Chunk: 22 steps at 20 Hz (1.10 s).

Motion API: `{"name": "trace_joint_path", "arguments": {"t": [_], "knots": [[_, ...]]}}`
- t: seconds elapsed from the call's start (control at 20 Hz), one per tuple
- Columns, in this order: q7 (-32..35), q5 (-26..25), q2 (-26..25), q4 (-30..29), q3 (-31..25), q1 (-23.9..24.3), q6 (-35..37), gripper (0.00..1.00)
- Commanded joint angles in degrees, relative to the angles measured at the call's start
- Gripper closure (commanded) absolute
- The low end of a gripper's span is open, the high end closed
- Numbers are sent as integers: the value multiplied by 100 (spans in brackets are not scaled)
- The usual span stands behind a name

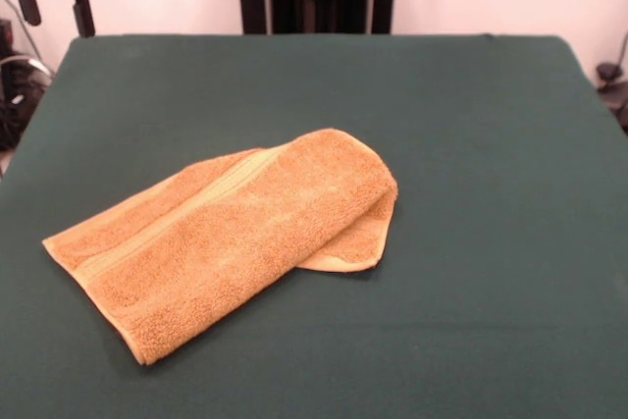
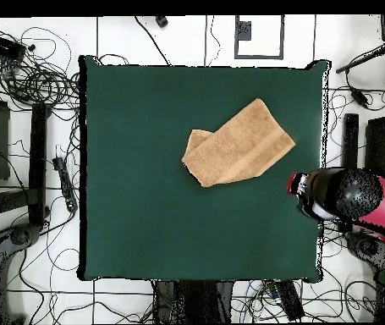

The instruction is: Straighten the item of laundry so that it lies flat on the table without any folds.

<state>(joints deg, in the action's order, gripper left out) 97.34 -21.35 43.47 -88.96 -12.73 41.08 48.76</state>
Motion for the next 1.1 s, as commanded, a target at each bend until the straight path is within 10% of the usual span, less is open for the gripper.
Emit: {"name": "trace_joint_path", "arguments": {"t": [0.05,1.1], "knots": [[-655,192,-441,340,-768,-304,648,0],[-744,101,-985,1393,-776,-566,1067,0]]}}
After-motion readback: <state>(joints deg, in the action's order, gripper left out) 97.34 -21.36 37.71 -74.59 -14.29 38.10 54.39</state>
